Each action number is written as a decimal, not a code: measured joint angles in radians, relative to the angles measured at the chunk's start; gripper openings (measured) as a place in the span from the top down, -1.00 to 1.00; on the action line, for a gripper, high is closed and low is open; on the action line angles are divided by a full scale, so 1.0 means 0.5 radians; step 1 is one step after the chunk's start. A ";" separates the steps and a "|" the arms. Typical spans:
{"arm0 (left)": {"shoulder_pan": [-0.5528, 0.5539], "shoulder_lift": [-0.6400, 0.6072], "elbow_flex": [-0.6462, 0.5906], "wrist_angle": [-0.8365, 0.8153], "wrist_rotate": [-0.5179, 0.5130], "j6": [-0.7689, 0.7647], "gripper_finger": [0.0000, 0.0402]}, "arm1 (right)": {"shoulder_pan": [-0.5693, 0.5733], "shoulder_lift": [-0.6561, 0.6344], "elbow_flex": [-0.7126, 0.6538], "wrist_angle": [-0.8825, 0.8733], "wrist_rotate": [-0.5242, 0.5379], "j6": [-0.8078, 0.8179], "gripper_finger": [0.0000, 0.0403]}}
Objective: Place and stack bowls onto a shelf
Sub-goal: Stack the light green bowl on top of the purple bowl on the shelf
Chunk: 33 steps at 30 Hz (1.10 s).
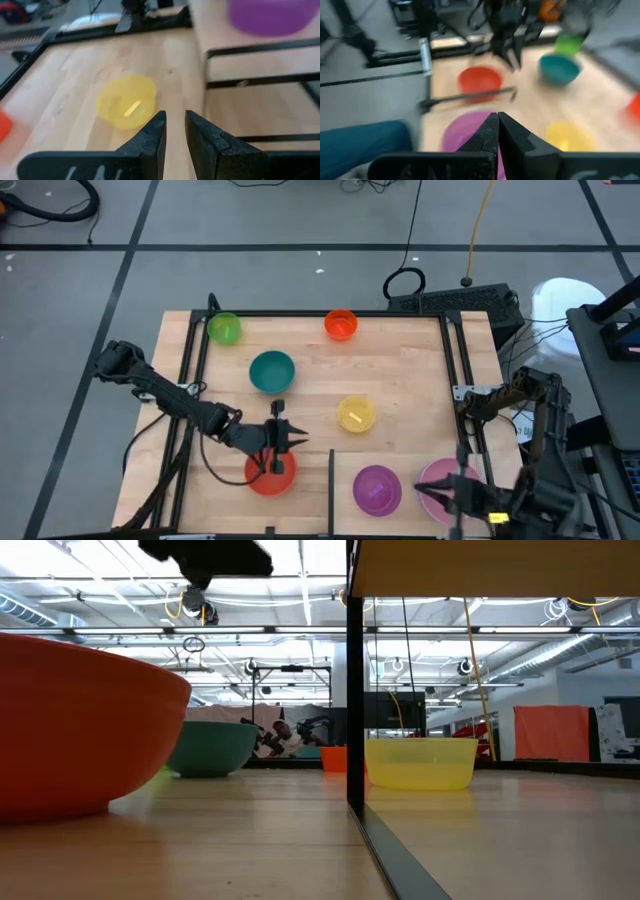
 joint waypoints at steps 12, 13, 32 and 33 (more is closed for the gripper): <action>0.564 -0.095 0.033 -0.563 0.313 -0.362 0.62 | -0.455 0.004 -0.281 0.168 0.075 -0.514 1.00; 0.625 -0.106 0.052 -0.596 0.401 -0.362 0.62 | -0.475 0.004 -0.288 0.181 0.075 -0.545 1.00; 1.914 -0.269 0.178 -2.066 0.276 -0.522 0.60 | -0.636 0.003 -0.373 0.613 0.098 -0.983 1.00; 1.983 -0.270 0.171 -2.073 0.288 -0.511 0.58 | -0.636 0.003 -0.373 0.635 0.071 -0.993 1.00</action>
